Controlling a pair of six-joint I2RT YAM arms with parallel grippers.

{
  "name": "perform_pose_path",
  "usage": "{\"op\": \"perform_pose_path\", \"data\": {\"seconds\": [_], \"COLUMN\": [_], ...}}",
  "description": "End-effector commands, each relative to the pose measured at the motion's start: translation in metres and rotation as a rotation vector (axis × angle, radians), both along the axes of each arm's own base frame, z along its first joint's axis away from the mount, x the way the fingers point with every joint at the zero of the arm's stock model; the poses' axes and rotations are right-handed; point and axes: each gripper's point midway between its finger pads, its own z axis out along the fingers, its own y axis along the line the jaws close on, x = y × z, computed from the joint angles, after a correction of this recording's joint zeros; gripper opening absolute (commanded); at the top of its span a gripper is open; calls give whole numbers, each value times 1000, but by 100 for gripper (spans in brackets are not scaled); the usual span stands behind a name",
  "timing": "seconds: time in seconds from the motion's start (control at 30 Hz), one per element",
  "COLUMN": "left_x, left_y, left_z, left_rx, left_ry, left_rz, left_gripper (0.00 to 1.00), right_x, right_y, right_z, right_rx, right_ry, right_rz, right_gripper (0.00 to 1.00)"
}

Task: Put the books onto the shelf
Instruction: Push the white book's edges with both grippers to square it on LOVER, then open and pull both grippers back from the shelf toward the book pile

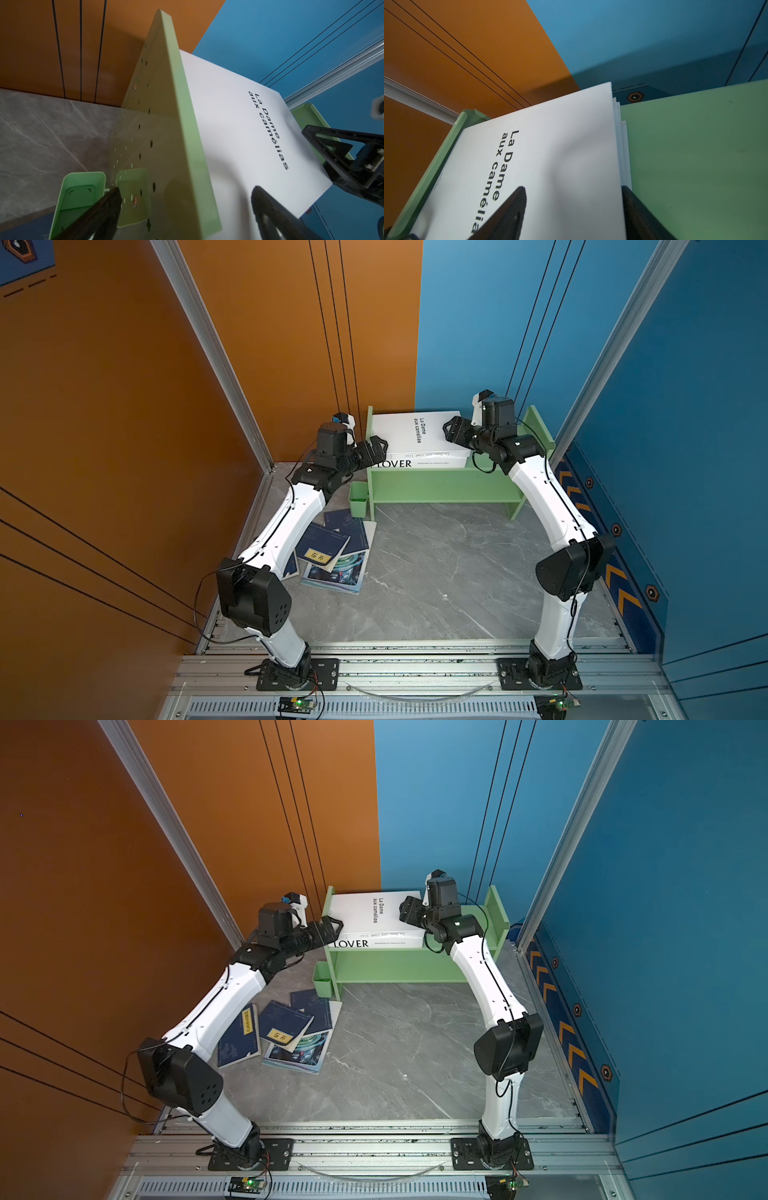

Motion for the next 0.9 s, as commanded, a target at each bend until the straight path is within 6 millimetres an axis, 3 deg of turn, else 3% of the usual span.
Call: {"op": "perform_pose_path", "data": {"seconds": [0.0,0.17,0.33,0.43,0.57,0.63,0.73,0.77,0.87], "left_x": [-4,-25,-63,-88,-116,-128,-145,-149,-151], "left_y": [-8,-6,9,31,82,115,157,165,181], "left_z": [29,54,70,63,27,2,-41,-69,-120], "left_rx": [-13,16,76,104,99,58,-5,-24,-72], "left_ry": [-79,-154,-206,-195,-118,-52,56,121,262], "left_rz": [-52,-104,-106,-62,99,212,366,392,444], "left_gripper": [98,98,98,98,98,98,97,98,98], "right_x": [-9,-18,-42,-65,-103,-119,-148,-157,-180], "right_y": [0,-21,-43,-50,-51,-51,-47,-46,-44], "right_z": [6,19,38,50,56,46,32,27,6], "right_rx": [-13,-63,-128,-152,-174,-183,-178,-175,-164], "right_ry": [6,-18,-62,-92,-129,-121,-112,-108,-85], "right_rz": [12,-38,-80,-84,-81,-75,-61,-56,-68], "right_gripper": [76,81,84,87,91,94,97,98,99]}}
